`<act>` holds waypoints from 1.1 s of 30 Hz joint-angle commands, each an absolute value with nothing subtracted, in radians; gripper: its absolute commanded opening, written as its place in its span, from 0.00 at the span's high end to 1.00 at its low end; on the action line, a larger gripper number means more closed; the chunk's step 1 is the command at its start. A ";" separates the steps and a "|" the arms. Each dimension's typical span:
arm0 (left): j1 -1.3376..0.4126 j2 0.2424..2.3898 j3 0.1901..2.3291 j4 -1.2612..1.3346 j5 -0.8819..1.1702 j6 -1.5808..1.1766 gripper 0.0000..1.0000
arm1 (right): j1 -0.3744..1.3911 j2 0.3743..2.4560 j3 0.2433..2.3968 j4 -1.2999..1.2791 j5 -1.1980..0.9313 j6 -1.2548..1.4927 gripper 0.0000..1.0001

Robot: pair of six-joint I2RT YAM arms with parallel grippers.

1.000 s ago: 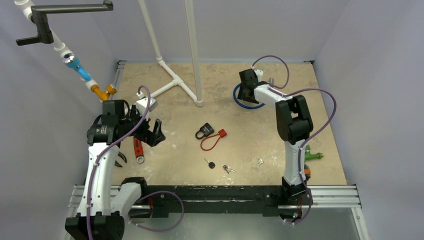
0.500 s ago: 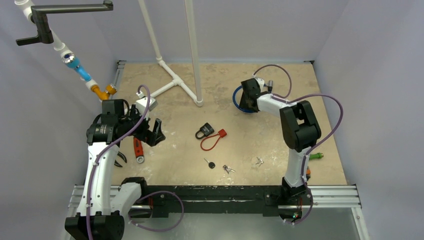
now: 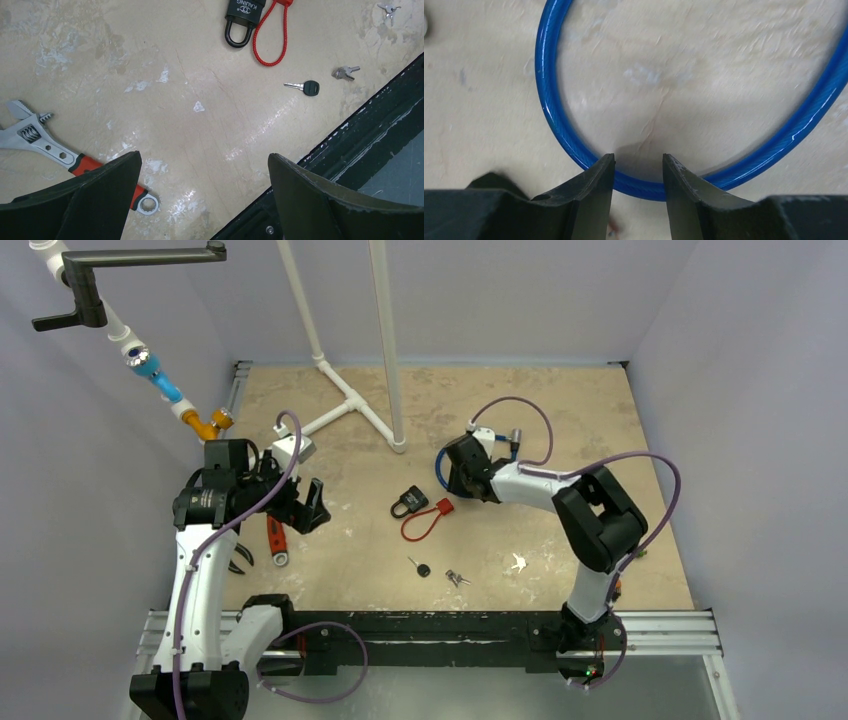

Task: Unlock with the key

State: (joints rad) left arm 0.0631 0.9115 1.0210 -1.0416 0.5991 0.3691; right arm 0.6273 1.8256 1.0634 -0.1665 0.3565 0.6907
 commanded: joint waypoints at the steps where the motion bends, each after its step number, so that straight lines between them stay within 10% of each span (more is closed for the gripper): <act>1: 0.061 0.902 1.052 -1.052 0.627 0.400 0.00 | 0.728 1.783 0.987 -0.208 0.368 0.839 0.60; 33: 0.036 0.927 1.054 -1.147 0.692 0.454 0.00 | 1.247 1.212 0.694 -0.660 0.646 1.128 0.40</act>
